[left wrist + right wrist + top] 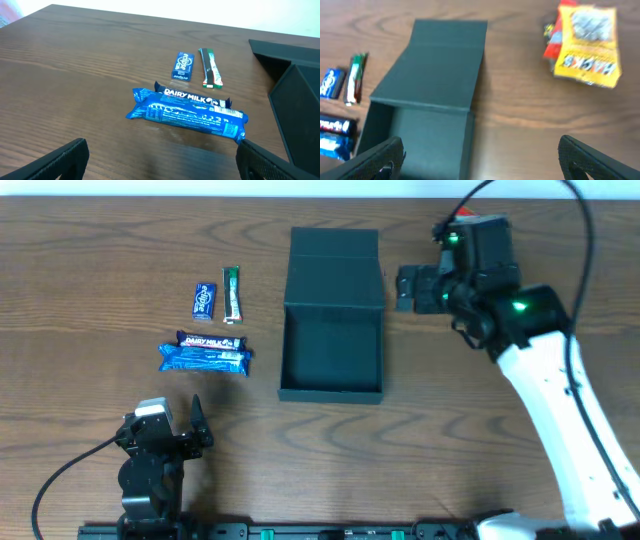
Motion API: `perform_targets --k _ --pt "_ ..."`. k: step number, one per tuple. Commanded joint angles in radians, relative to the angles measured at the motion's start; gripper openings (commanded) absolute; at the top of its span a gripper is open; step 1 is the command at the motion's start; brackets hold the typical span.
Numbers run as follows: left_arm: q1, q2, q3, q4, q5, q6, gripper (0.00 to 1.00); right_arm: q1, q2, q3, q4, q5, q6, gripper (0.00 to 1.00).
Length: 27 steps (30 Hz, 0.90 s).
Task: Pack container
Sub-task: 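Reach the right gripper to the yellow snack bag and grasp it, then carry the yellow bag into the box and release it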
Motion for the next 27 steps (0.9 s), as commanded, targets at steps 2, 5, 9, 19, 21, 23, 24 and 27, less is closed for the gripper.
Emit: perform_targets --k 2,5,9,19,21,23,24,27 --pt "0.005 -0.006 -0.02 -0.007 0.0 -0.015 0.95 -0.035 0.0 0.002 0.03 0.107 -0.064 0.99" --pt "0.005 -0.006 -0.02 -0.007 0.0 -0.014 0.95 -0.084 0.07 0.002 0.09 0.135 -0.063 0.98" --pt "0.005 -0.006 -0.02 -0.007 0.0 -0.014 0.95 -0.171 0.212 0.072 0.166 0.126 -0.069 0.89" --pt "0.005 -0.006 -0.02 -0.007 0.0 -0.014 0.95 -0.301 0.773 0.769 0.008 0.175 -0.192 0.92" --pt "0.005 -0.006 -0.02 -0.007 0.0 -0.015 0.95 -0.316 0.847 0.835 -0.006 0.172 -0.194 0.94" --pt "0.005 -0.006 -0.02 -0.007 0.0 -0.014 0.95 -0.332 0.894 0.852 0.002 0.136 -0.194 0.95" --pt "0.005 -0.006 -0.02 -0.007 0.0 -0.014 0.95 -0.342 0.915 0.852 0.011 0.109 -0.194 0.96" --pt "0.005 -0.006 -0.02 -0.007 0.0 -0.014 0.95 -0.366 0.974 0.852 0.019 0.072 -0.194 0.95"
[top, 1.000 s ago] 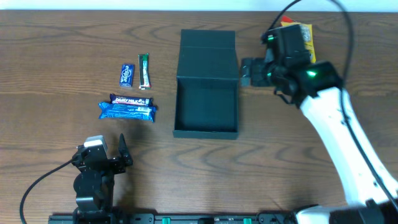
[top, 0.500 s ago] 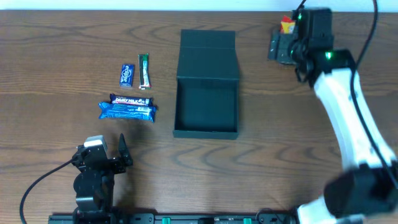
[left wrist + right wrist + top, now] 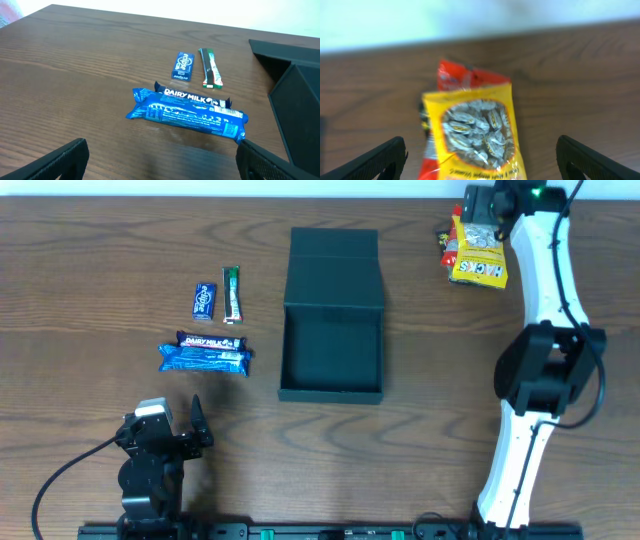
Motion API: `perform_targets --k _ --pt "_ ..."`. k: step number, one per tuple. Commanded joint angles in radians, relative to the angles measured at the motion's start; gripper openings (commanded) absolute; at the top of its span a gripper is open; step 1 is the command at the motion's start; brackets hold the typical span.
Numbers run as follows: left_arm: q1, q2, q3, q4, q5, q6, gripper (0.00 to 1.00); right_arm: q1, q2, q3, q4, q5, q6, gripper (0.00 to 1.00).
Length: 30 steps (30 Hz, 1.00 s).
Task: Pack container
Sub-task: 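Carry the yellow bag into the box and release it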
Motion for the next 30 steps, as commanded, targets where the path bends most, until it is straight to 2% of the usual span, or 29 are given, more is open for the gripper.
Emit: perform_targets --k 1,8,11,13,16,18,21,28,30 --pt "0.005 -0.006 -0.02 -0.008 0.0 -0.015 0.95 -0.028 0.069 0.019 0.001 -0.045 -0.019 0.96" --pt "0.005 -0.006 -0.02 -0.008 0.0 -0.014 0.95 -0.034 0.131 0.019 0.0 -0.067 -0.02 0.92" --pt "0.005 -0.006 -0.02 -0.008 0.0 -0.015 0.95 -0.034 0.148 0.019 -0.008 -0.115 -0.027 0.77" --pt "0.005 -0.006 -0.02 -0.008 0.0 -0.015 0.95 -0.034 0.156 0.019 -0.016 -0.131 -0.026 0.62" --pt "0.005 -0.006 -0.02 -0.008 0.0 -0.015 0.95 -0.034 0.158 0.019 -0.024 -0.13 -0.026 0.44" --pt "0.005 -0.006 -0.02 -0.008 0.0 -0.014 0.95 -0.034 0.158 0.019 -0.03 -0.13 -0.026 0.38" --pt "0.005 -0.006 -0.02 -0.008 0.0 -0.015 0.95 -0.035 0.158 0.019 -0.046 -0.13 -0.01 0.21" --pt "0.005 -0.006 -0.02 -0.008 0.0 -0.014 0.95 -0.034 0.134 0.032 -0.085 -0.129 -0.004 0.03" --pt "0.005 -0.006 -0.02 -0.008 0.0 -0.014 0.95 -0.034 0.109 0.064 -0.112 -0.126 -0.004 0.01"
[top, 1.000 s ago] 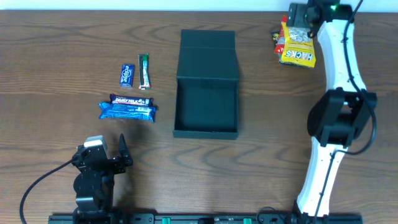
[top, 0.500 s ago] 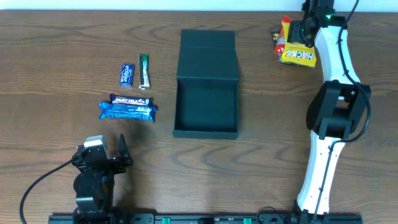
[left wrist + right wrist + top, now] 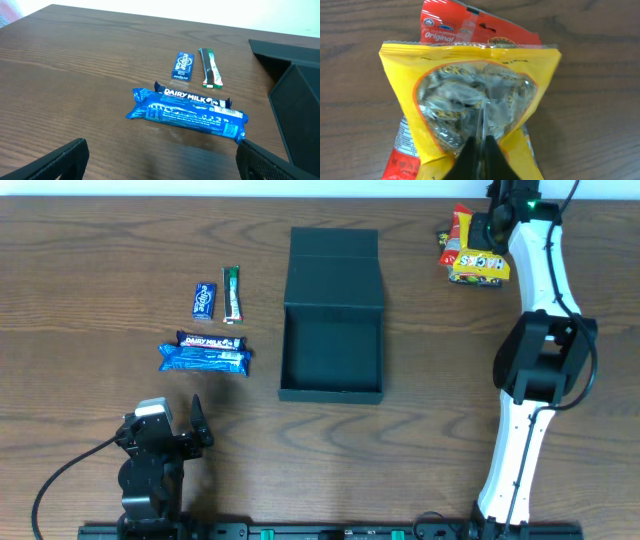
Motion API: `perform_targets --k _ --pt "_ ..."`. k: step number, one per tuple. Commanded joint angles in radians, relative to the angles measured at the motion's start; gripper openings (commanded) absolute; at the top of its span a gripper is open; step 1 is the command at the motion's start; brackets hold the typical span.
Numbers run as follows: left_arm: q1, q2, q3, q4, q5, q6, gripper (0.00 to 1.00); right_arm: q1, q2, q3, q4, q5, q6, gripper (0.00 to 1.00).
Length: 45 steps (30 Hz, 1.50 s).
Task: Pack container
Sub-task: 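Carry the yellow bag into the box and release it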
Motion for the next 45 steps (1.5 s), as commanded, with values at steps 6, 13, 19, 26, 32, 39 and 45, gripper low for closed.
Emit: perform_targets --k 6,13,19,26,32,39,45 --pt "0.005 -0.006 -0.02 -0.008 0.0 -0.014 0.95 0.014 -0.122 0.111 -0.132 -0.023 0.01 0.01" --pt "0.005 -0.006 -0.02 -0.008 0.0 -0.014 0.95 0.113 -0.335 0.113 -0.275 -0.026 0.069 0.01" --pt "0.005 -0.006 -0.02 -0.008 0.0 -0.014 0.95 0.263 -0.453 0.113 -0.465 -0.027 0.263 0.01" --pt "0.005 -0.006 -0.02 -0.008 0.0 -0.014 0.95 0.459 -0.459 0.069 -0.626 -0.07 0.351 0.01" --pt "0.005 -0.006 -0.02 -0.008 0.0 -0.014 0.95 0.587 -0.459 -0.054 -0.657 -0.063 0.363 0.01" --pt "0.005 -0.006 -0.02 -0.008 0.0 -0.014 0.95 0.702 -0.459 -0.282 -0.469 -0.063 0.479 0.01" --pt "0.005 -0.006 -0.02 -0.008 0.0 -0.014 0.95 0.764 -0.459 -0.452 -0.33 0.006 0.612 0.01"
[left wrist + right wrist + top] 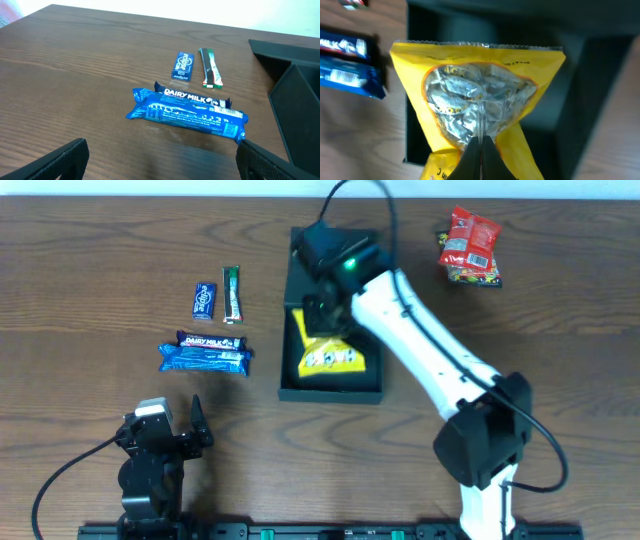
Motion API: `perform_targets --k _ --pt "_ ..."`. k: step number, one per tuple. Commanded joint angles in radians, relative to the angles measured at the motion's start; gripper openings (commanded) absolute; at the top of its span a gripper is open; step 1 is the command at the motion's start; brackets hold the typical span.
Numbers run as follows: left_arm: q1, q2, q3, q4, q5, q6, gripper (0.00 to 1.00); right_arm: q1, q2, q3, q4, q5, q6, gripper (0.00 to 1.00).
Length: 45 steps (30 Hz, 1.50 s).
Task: Pack container
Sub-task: 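Carry the yellow bag into the box and release it, then move the right gripper to the red snack bag and grasp it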
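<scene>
A dark green box (333,388) stands open mid-table, lid flap at the far side. My right gripper (481,145) is shut on a yellow candy bag (330,352), which hangs over the box's inside (545,100). A blue Dairy Milk bar (204,356), a small blue gum pack (204,300) and a green stick pack (232,293) lie left of the box. A red snack bag (468,244) lies at the far right. My left gripper (160,160) rests open near the front-left edge, with the Dairy Milk bar (187,112) ahead of it.
The right arm (430,370) stretches across the table from the front right to the box. The left arm's base (150,470) sits at the front left. A cable (60,480) trails beside it.
My right gripper, shut on the yellow bag at the far right corner, is now over the open box with the bag in it. The red bag stayed behind. The left arm has not moved.
My right gripper was open beside the box, the yellow bag lying on the red one farther right. Then it was open above the bags at the far right corner. Then it was shut on the yellow bag there, and now holds it over the box.
</scene>
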Motion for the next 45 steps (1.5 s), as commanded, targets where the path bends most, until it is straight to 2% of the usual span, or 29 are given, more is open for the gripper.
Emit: perform_targets --k 1,13,25,26,28,29,31,32,35,36,37,38,42,45 --pt "0.005 -0.006 -0.02 -0.008 0.0 -0.014 0.95 0.023 0.0 -0.068 0.062 0.049 0.094 0.01" --pt "0.005 -0.006 -0.02 -0.008 0.0 -0.014 0.95 0.033 0.0 -0.235 0.314 0.048 0.153 0.01" --pt "0.005 -0.006 -0.02 -0.008 0.0 -0.014 0.95 0.063 0.005 -0.274 0.362 0.017 0.15 0.03" --pt "0.005 -0.006 -0.02 -0.008 0.0 -0.014 0.95 0.064 0.005 -0.274 0.365 0.012 0.141 0.16" --pt "0.005 -0.006 -0.02 -0.008 0.0 -0.015 0.95 0.064 0.005 -0.274 0.368 -0.003 0.11 0.61" --pt "0.005 -0.006 -0.02 -0.008 0.0 -0.015 0.95 0.064 0.003 -0.273 0.367 -0.009 0.097 0.78" --pt "0.005 -0.006 -0.02 -0.008 0.0 -0.014 0.95 0.057 -0.002 -0.268 0.357 -0.013 0.074 0.92" --pt "0.005 -0.006 -0.02 -0.008 0.0 -0.014 0.95 0.051 -0.007 -0.262 0.346 -0.013 0.068 0.94" --pt "0.005 -0.006 -0.02 -0.008 0.0 -0.014 0.95 0.037 -0.032 -0.241 0.325 -0.013 0.047 0.91" --pt "0.005 -0.006 -0.02 -0.008 0.0 -0.014 0.95 0.029 -0.055 -0.234 0.324 -0.013 0.024 0.7" --pt "0.005 -0.006 -0.02 -0.008 0.0 -0.014 0.95 0.023 -0.071 -0.233 0.327 -0.013 0.004 0.27" --pt "0.005 -0.006 -0.02 -0.008 0.0 -0.014 0.95 0.019 -0.087 -0.233 0.328 -0.012 -0.012 0.01" --pt "0.005 -0.006 -0.02 -0.008 0.0 -0.014 0.95 -0.008 -0.116 -0.233 0.316 -0.011 -0.111 0.01" --pt "0.005 -0.006 -0.02 -0.008 0.0 -0.014 0.95 -0.051 -0.116 -0.233 0.296 -0.012 -0.118 0.01"
